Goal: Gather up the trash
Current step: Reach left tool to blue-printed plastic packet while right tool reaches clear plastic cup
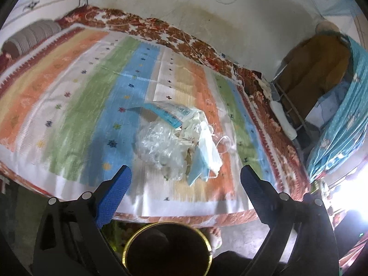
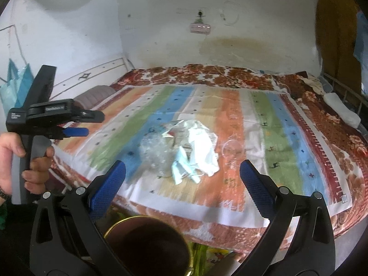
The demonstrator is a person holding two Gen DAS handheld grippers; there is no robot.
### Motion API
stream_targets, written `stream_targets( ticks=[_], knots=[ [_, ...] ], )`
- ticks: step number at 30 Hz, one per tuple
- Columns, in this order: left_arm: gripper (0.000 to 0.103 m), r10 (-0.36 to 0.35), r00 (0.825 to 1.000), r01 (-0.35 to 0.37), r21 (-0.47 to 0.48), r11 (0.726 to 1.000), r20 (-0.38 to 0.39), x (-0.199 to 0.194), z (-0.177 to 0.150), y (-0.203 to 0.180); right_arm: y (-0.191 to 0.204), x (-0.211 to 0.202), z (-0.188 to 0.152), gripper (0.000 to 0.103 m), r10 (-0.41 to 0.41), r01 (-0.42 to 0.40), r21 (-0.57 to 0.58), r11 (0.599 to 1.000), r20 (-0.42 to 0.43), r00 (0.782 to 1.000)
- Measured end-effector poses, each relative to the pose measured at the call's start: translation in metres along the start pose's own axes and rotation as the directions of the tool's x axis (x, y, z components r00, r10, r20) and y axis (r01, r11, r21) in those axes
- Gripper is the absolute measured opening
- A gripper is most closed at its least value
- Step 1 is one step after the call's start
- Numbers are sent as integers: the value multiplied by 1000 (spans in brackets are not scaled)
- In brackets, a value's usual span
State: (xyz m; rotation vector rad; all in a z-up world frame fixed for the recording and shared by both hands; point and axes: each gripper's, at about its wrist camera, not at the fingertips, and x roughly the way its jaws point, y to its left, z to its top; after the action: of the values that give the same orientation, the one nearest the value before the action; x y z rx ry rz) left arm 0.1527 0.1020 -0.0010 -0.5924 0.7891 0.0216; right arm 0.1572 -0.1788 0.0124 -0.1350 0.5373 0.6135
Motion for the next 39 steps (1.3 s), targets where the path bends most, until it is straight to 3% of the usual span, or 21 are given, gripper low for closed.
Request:
stream_targets(
  ticks=[5, 8, 22, 25, 28, 31, 35, 39],
  knots=[
    [93, -64, 997, 62, -69, 996, -31, 22, 11, 16, -14, 22, 5, 94, -19, 20, 31, 999, -25, 1000],
    [93, -24, 1000, 23, -59, 998, -14, 31, 16, 22, -19, 33, 7, 94, -25, 26, 31, 999, -31, 999],
    [93, -85, 996, 88, -148, 985, 27, 66, 47, 50, -55, 84, 3, 94, -63, 64, 25, 998, -35, 997],
    [93, -161, 987, 157, -194, 968, -2, 83, 51, 57, -59, 95, 3, 94, -77, 78, 17, 997, -37, 996],
    [93, -179, 984, 175, -210, 962, 1, 96, 54, 59, -64, 109, 1, 94, -91, 91, 1, 996, -49, 995],
    [93, -222, 975, 216, -270, 938, 11, 111, 59, 69, -70, 125, -2, 94, -98, 97, -11, 995, -65, 993],
    [92, -207, 978, 204, -297, 933, 21, 124, 65, 80, -84, 143, -7, 94, -100, 100, 1, 995, -79, 992],
    [90, -181, 983, 179, -264, 948, 13, 136, 68, 85, -93, 160, -11, 94, -91, 93, 14, 996, -99, 991]
  ],
)
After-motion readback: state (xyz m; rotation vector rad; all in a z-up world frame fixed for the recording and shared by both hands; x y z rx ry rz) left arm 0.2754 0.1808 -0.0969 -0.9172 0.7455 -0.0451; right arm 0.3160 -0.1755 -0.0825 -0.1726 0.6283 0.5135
